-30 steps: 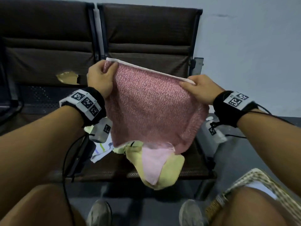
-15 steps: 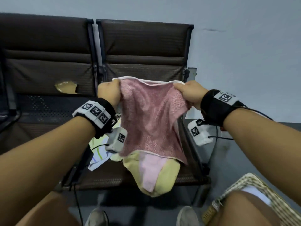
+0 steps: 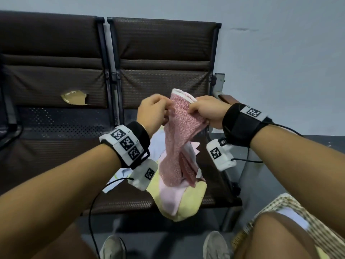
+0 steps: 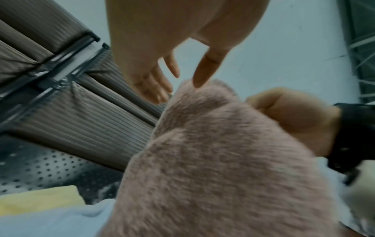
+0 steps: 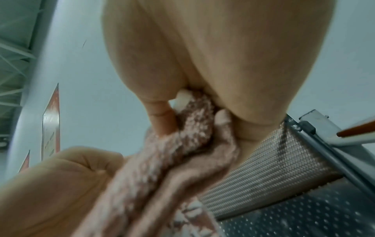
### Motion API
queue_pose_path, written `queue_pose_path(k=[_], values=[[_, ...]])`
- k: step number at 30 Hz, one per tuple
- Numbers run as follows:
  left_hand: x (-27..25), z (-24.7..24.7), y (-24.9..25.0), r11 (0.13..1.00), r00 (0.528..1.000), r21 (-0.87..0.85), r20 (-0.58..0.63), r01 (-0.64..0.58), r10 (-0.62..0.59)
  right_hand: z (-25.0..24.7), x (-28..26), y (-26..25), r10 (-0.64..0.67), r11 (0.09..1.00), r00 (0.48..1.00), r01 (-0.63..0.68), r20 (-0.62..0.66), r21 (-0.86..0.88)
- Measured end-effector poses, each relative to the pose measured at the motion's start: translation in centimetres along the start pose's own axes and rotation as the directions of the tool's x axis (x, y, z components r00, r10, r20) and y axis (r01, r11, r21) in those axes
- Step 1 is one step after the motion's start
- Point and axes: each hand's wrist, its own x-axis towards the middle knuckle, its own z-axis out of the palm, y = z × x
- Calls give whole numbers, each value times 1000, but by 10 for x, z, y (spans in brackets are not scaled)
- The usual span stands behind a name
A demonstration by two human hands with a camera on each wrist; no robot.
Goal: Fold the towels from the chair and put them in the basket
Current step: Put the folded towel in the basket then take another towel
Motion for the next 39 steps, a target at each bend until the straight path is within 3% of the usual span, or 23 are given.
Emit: queue_pose_path(k=[2,4,6,8,9,11,13,17,20,22,24,27,28,30,32,35,36,37,39], values=[[10,-7,-3,1000,1000,18,-18,15,-15,-1,-1,-3,2,1000,999,-1,52,-21],[19,-14,-5,997,989,21,130,70,-72,-1,1,-5,-27,997,997,32,76,-75],[27,-21,-6,989,947,20,288,146,-145,-2,4,-8,-87,987,996,89,17,-133],[33,-27,-8,980,923,6,333,201,-192,-11,10,-11,-137,965,991,133,-2,-226],[37,-29,-10,981,929,-3,321,194,-183,-18,13,-12,-151,928,988,153,32,-341],[46,-27,-13,994,958,32,263,105,-110,-31,22,-12,-170,761,983,177,71,-624],[57,-21,-15,985,982,159,185,-64,34,-38,34,-11,-235,651,972,151,-8,-744],[83,-11,-5,926,973,302,29,-228,230,-40,55,-11,-449,700,869,195,-211,-688],[93,-16,0,939,970,252,2,-235,243,-40,63,-7,-519,720,812,246,-269,-649],[90,-23,-9,943,978,262,6,-205,211,-39,65,4,-529,703,822,286,-210,-651],[82,-33,-31,939,990,318,-10,-132,143,-35,62,21,-488,702,868,324,-97,-634],[58,-46,-77,894,993,447,97,18,-68,-23,53,56,-302,654,947,286,104,-701],[47,-49,-92,862,972,505,183,37,-149,-18,50,68,-214,631,963,262,161,-730],[23,-55,-119,801,883,596,346,55,-318,-6,44,95,-37,596,963,236,267,-768],[0,-59,-139,761,754,639,446,109,-483,5,37,123,136,621,926,197,352,-759],[-25,-63,-155,728,526,656,555,200,-645,14,29,163,350,786,825,-2,443,-618],[-28,-64,-156,704,487,672,547,231,-681,16,28,171,381,832,790,-67,480,-551],[-28,-65,-156,676,476,686,515,270,-713,16,30,176,393,858,768,-110,505,-501],[-22,-66,-158,635,517,688,422,351,-744,15,37,180,372,887,784,-143,497,-439]])
